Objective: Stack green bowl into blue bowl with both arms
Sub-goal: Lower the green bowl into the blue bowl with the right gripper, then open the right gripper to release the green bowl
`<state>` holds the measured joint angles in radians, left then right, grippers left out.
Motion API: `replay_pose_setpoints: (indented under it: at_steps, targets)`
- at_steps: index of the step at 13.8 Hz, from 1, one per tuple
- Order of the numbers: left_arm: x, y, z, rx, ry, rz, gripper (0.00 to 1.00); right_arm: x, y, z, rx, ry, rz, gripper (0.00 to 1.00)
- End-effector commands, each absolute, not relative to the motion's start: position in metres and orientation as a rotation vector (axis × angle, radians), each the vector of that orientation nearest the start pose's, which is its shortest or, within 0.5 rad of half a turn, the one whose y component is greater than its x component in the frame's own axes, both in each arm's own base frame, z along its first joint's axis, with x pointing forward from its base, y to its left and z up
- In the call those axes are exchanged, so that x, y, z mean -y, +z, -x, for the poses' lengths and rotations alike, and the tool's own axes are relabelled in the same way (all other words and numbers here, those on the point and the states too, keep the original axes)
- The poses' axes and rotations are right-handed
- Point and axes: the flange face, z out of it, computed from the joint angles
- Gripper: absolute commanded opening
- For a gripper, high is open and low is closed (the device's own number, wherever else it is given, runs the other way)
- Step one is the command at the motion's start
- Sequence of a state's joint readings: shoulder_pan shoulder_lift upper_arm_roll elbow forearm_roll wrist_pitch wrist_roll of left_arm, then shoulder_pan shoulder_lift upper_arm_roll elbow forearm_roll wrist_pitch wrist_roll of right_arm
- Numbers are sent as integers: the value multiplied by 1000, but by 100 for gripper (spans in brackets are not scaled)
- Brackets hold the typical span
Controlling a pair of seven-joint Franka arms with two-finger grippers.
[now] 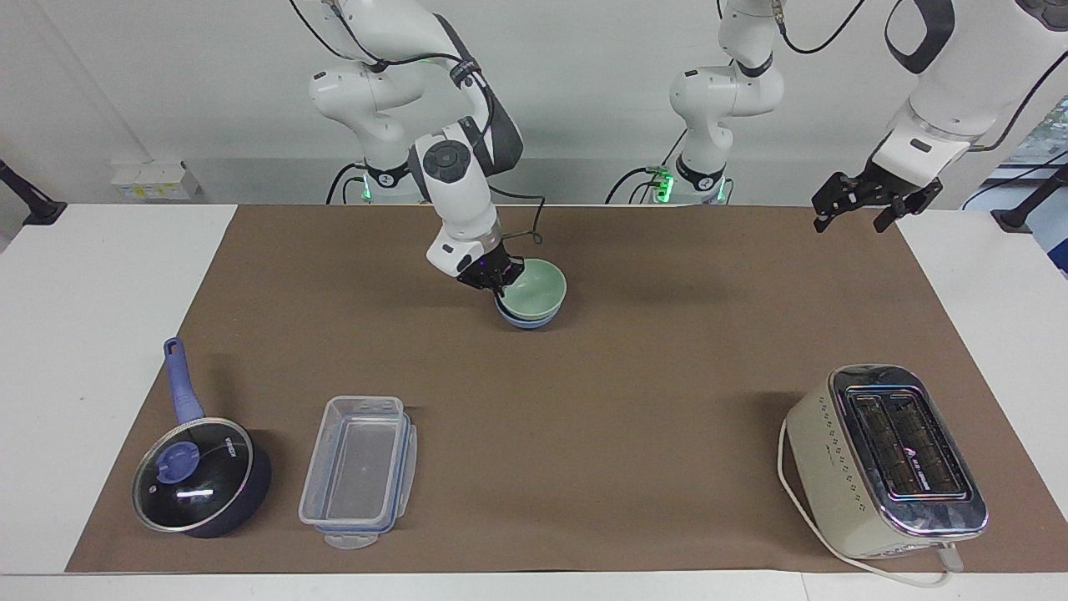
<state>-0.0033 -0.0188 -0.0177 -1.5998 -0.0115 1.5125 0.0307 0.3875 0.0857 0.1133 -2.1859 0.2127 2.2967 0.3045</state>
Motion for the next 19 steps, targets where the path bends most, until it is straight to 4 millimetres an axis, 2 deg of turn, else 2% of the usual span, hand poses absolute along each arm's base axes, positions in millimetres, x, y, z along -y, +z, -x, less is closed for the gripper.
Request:
replay_pose_setpoints:
  at_steps: [1, 7, 9, 10, 11, 12, 13, 14, 15, 17, 19]
  targets:
    - [10, 621, -543, -72, 126, 3165, 100, -260, 358, -476, 110, 62, 2982, 4]
    - [10, 621, -543, -72, 126, 3165, 100, -259, 357, -477, 146, 45, 3008, 5]
    - [10, 621, -543, -72, 126, 3165, 100, -259, 357, -477, 141, 46, 3008, 11]
    - [10, 621, -543, -72, 126, 3165, 100, -259, 357, -477, 129, 47, 3007, 23]
    - [10, 621, -543, -72, 126, 3165, 100, -259, 357, -477, 118, 49, 3007, 47]
    - [10, 621, -543, -72, 126, 3165, 100, -260, 361, -479, 101, 40, 3000, 58]
    - [10, 621, -543, -72, 126, 3165, 100, -260, 364, -481, 89, 33, 2995, 59]
    - [10, 621, -543, -72, 126, 3165, 100, -260, 372, -485, 78, 13, 2988, 65]
    - [10, 621, -543, -72, 126, 3165, 100, -254, 386, -490, 63, -7, 2982, 76]
    - [10, 621, -543, -72, 126, 3165, 100, -228, 417, -507, 6, -40, 2975, 100]
    - [10, 621, -543, -72, 126, 3165, 100, -189, 446, -528, -73, -84, 2977, 100]
